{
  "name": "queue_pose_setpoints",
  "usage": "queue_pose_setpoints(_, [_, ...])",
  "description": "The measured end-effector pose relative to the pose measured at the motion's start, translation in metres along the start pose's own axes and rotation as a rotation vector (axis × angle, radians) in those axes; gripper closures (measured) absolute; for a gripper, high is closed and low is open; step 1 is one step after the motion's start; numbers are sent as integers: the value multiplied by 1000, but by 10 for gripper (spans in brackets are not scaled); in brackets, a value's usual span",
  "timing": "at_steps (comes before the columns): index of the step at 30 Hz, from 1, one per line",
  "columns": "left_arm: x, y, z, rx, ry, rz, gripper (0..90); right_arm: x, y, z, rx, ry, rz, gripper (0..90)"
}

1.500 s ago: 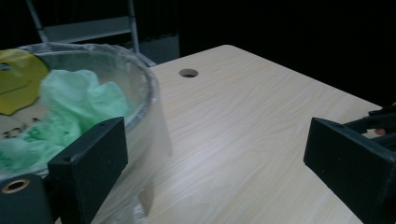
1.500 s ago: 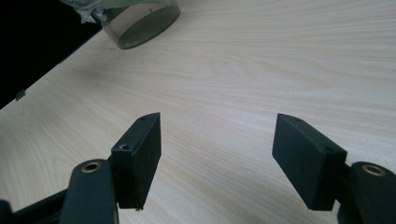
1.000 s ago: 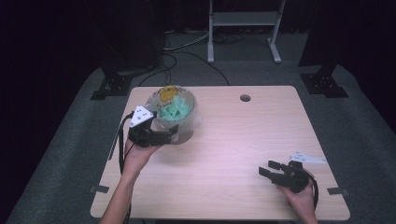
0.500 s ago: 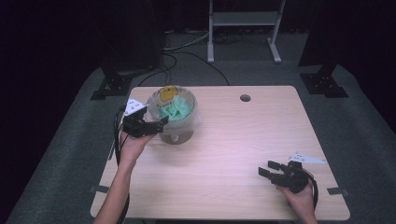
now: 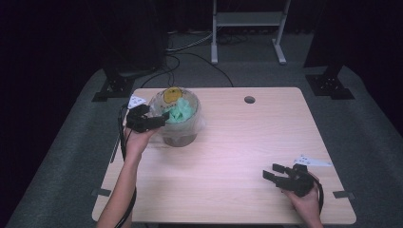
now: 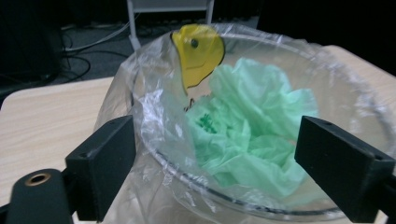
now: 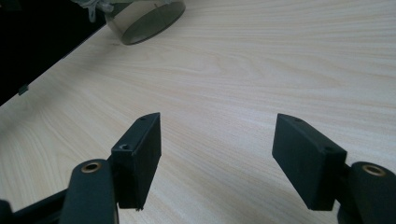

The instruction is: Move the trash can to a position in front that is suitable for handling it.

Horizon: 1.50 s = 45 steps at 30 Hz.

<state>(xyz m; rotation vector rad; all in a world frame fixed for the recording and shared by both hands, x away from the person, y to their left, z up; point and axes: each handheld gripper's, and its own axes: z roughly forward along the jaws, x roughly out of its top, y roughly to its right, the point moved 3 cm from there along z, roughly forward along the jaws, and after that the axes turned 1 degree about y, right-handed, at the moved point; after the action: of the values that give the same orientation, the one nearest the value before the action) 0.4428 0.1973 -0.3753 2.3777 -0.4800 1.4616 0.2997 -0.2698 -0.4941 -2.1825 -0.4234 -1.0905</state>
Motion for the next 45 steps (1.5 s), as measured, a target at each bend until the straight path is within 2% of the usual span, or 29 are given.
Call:
queue_pose_setpoints(4, [-4,-3,1,-2,-19,-5,145,0,0,0,0,2,-1,321])
queue_pose_setpoints(7, [-6,-4,1,-19,-16,-30,165,0,0,0,-1,1,-2,321])
queue_pose_setpoints(11, [-5,-1,1,-21,-26,-28,167,0,0,0,-4,1,-4,321])
queue_pose_setpoints(17, [-9,4,-2,-49,-15,-31,167,0,1,0,-7,2,0,320])
queue_pose_setpoints(23, [-12,12,-6,-70,-17,-25,167,0,1,-1,-8,5,-2,321])
queue_pose_setpoints(33, [-20,28,-14,-112,5,-41,166,0,2,-1,-12,6,-1,321])
queue_pose_setpoints(45, [-31,49,-26,-136,23,-48,165,0,1,-1,-10,7,-1,320])
